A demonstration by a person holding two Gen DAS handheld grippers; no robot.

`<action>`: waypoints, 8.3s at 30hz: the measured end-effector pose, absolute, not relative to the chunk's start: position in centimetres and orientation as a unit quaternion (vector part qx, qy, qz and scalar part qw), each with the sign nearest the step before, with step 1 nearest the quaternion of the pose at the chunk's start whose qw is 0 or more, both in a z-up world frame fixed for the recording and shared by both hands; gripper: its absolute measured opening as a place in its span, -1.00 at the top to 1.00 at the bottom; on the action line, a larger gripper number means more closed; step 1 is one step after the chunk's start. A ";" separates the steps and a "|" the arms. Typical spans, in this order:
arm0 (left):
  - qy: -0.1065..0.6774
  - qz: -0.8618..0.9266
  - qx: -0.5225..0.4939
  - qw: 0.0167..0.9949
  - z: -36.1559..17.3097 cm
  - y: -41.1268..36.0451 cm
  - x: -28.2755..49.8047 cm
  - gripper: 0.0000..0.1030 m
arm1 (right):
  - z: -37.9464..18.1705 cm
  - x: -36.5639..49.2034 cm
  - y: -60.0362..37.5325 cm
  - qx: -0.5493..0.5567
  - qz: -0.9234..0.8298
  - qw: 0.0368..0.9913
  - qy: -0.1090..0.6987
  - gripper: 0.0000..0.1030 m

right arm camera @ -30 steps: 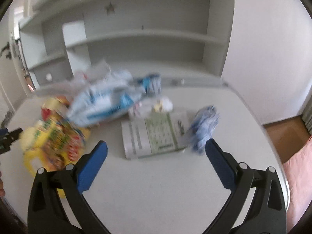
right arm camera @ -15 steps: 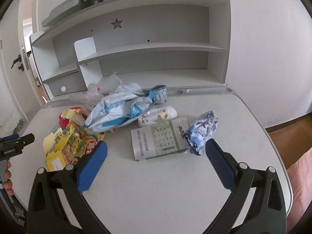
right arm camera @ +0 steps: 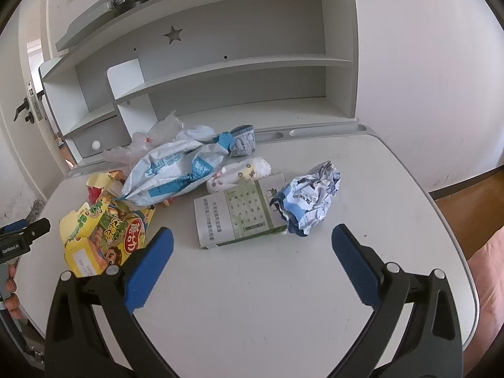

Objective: Collect trash
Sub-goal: 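Move both tools toward the trash on the desk, then grasp the yellow snack bag with left tool while right tool grasps crumpled blue paper, then carry both items to the gold-rimmed bin and open both tools over it, then grasp the white ring with left tool while right tool grasps the milk bag, then carry both items to the bin and open both tools over it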

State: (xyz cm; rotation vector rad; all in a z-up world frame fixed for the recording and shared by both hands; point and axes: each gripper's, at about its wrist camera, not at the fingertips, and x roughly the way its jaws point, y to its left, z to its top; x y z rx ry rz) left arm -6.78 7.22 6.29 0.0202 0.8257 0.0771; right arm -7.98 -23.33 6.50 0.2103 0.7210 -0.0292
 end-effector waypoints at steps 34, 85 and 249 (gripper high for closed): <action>0.394 0.034 0.016 0.919 7.3 5.6 -8.5 -0.88 | 7.0 -9.9 -24.4 0.115 -0.022 0.936 0.333 -0.89; 0.417 -0.170 -0.045 0.892 4.1 -1.0 -2.5 0.85 | 3.6 -4.0 -29.8 0.146 -0.086 0.913 0.371 0.54; 0.259 -0.508 0.186 0.800 13.6 -20.1 -14.0 0.20 | 9.4 -23.5 -42.9 0.319 -0.198 0.897 0.235 0.54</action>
